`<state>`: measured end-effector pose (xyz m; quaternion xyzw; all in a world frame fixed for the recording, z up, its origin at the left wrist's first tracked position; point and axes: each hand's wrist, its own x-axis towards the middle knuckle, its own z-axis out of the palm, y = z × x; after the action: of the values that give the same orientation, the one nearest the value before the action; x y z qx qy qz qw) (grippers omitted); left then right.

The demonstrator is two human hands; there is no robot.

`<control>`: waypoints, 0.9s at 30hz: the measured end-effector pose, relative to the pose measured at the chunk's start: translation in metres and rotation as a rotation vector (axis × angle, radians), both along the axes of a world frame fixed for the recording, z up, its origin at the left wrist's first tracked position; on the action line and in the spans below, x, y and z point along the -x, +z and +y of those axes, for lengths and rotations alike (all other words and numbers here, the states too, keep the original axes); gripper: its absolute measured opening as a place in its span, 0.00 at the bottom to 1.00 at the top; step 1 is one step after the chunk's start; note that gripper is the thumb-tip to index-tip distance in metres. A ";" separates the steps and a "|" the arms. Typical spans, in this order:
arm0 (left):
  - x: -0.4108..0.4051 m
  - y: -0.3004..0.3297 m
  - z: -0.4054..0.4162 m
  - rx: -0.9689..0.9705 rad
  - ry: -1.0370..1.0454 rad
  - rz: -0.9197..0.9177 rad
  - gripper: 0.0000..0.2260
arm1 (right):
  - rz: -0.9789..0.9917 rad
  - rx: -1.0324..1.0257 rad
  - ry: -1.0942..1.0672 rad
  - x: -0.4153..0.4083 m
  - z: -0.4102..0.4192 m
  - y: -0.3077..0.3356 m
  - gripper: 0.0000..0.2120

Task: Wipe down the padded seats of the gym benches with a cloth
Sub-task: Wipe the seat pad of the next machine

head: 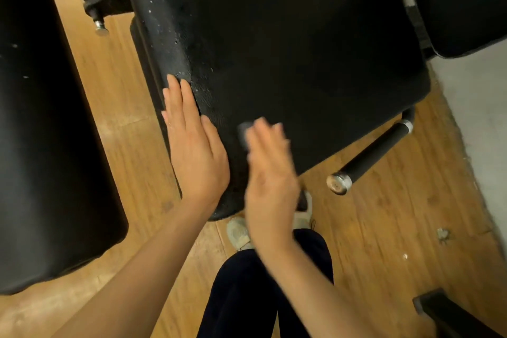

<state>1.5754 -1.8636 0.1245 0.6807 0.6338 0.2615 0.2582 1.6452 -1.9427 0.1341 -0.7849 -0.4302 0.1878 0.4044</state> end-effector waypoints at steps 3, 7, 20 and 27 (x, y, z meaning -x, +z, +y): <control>0.001 0.001 0.000 0.017 -0.004 -0.018 0.25 | -0.058 -0.032 0.327 -0.015 0.008 -0.005 0.17; -0.002 0.002 -0.001 0.021 0.005 -0.004 0.24 | -0.044 0.034 0.145 -0.064 0.107 -0.003 0.17; -0.002 0.007 -0.001 0.052 0.008 0.027 0.24 | -0.090 -0.043 0.483 -0.048 0.119 -0.003 0.17; -0.005 0.016 -0.001 0.086 0.086 0.052 0.25 | -0.244 0.037 0.845 -0.077 0.117 0.000 0.24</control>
<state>1.5803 -1.8650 0.1409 0.6478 0.6795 0.2268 0.2592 1.7225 -1.8257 0.1344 -0.5635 -0.7547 0.2504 0.2240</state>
